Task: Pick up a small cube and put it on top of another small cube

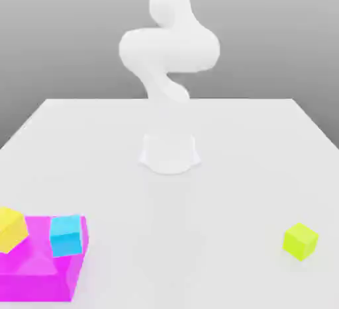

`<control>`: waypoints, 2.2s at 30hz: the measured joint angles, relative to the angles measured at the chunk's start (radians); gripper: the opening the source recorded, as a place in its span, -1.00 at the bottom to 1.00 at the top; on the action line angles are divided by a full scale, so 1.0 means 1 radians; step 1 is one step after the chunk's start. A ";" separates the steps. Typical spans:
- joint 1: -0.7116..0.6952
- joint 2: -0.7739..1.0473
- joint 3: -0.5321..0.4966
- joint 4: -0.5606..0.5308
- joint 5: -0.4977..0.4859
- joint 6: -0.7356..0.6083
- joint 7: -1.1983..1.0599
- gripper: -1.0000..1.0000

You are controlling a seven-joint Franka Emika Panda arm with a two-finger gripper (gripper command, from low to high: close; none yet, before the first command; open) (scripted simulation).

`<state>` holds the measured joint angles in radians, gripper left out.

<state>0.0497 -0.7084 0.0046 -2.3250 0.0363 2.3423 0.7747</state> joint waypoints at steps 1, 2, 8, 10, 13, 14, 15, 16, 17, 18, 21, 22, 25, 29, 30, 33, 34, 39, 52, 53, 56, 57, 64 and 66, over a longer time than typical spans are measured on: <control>0.021 0.040 0.003 -0.011 0.014 0.018 -0.009 0.00; 0.039 0.078 0.009 -0.021 0.030 0.035 -0.021 0.00; 0.145 0.297 0.053 -0.080 0.096 0.135 -0.066 0.00; 0.175 0.369 0.075 -0.100 0.109 0.168 -0.074 0.00; 0.216 0.478 0.114 -0.130 0.116 0.219 -0.078 0.00; 0.228 0.514 0.128 -0.140 0.114 0.237 -0.076 0.00; 0.239 0.550 0.142 -0.150 0.109 0.254 -0.072 0.00; 0.249 0.586 0.156 -0.160 0.102 0.272 -0.067 0.00; 0.266 0.622 0.170 -0.171 0.089 0.290 -0.058 0.00; 0.287 0.659 0.181 -0.181 0.073 0.308 -0.046 0.00; 0.345 0.767 0.191 -0.212 0.003 0.362 0.006 0.00; 0.362 0.804 0.187 -0.222 -0.027 0.379 0.028 0.00; 0.417 0.911 0.160 -0.241 -0.122 0.436 0.097 0.00; 0.470 1.056 0.103 -0.218 -0.185 0.546 0.145 0.00; 0.479 1.090 0.092 -0.212 -0.195 0.572 0.152 -1.00; 0.479 1.090 0.092 -0.212 -0.195 0.572 0.153 -1.00; 0.479 1.090 0.092 -0.212 -0.196 0.572 0.153 -1.00; 0.468 1.044 0.107 -0.222 -0.183 0.536 0.144 -1.00; 0.370 1.048 0.198 0.076 -0.166 0.234 -0.306 -1.00; 0.363 1.063 0.204 0.112 -0.170 0.213 -0.351 -1.00; 0.340 1.111 0.221 0.221 -0.183 0.148 -0.488 -1.00; 0.332 1.127 0.227 0.257 -0.187 0.127 -0.534 -1.00; 0.331 1.280 0.216 0.374 -0.232 0.159 -0.649 1.00; 0.331 1.280 0.216 0.374 -0.232 0.159 -0.649 1.00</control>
<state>0.3806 0.5719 0.2203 -1.9509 -0.1959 2.5008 0.1256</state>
